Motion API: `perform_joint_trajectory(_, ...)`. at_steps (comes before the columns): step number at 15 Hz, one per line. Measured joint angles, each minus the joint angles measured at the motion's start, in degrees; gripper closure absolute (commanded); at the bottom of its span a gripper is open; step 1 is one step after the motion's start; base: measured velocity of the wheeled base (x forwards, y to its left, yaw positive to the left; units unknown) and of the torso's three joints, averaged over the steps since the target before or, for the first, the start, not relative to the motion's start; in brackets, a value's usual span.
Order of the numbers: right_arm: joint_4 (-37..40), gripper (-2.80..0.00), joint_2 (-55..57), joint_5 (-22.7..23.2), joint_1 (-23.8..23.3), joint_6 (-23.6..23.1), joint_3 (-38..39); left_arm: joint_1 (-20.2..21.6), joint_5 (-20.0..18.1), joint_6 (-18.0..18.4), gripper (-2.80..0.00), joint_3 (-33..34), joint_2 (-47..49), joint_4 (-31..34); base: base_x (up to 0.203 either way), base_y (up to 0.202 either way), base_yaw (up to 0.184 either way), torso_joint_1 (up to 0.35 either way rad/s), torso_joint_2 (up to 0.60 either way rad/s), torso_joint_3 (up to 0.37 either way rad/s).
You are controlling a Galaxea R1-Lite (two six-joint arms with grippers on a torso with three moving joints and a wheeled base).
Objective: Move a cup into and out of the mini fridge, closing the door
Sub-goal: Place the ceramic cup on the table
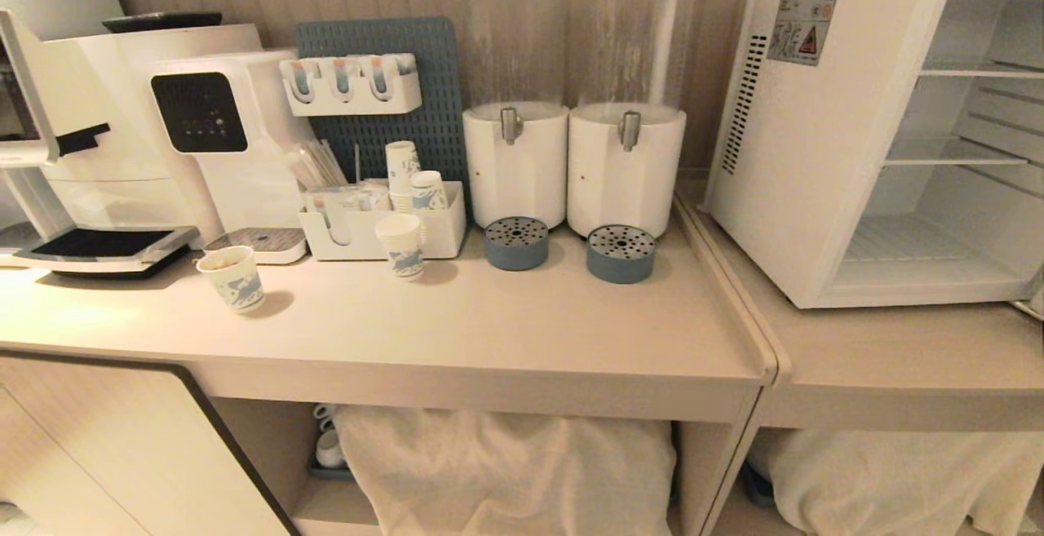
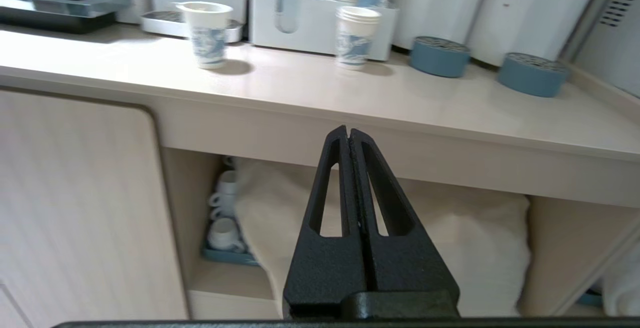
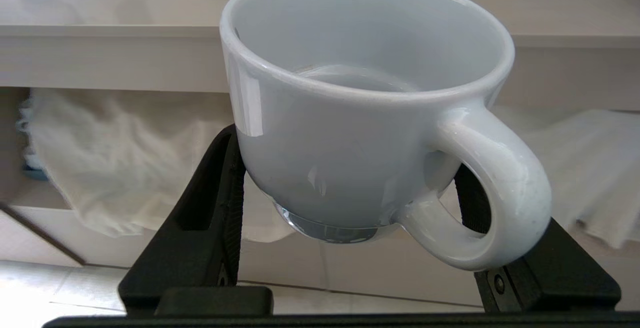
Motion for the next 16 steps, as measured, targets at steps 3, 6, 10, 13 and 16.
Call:
perform_joint_trajectory(3,0.0,0.00,0.0,0.0,0.0,0.0,0.0,0.0,0.0,0.0,0.00,0.0,0.0,0.0,0.000,0.195,0.001,0.002,0.00,-0.001)
perform_joint_trajectory(6,0.0,0.00,0.0,0.0,0.0,0.0,0.0,0.0,0.0,0.0,0.00,0.0,0.0,0.0,0.000,0.192,-0.001,-0.001,0.00,0.001)
perform_joint_trajectory(10,0.1,0.00,0.0,0.0,0.0,0.0,0.0,0.0,0.0,0.0,0.00,0.0,0.0,0.0,0.000,0.193,-0.001,0.004,0.00,0.003)
perform_joint_trajectory(13,0.1,0.00,0.0,0.0,0.0,0.0,0.0,0.0,0.0,-0.1,0.00,0.0,0.0,0.0,0.000,0.192,0.000,0.005,0.00,0.004)
perform_joint_trajectory(16,0.1,0.00,0.0,0.0,0.0,-0.1,0.0,0.0,0.0,-0.1,0.00,0.0,0.0,0.0,0.000,0.192,-0.001,0.003,0.00,-0.001)
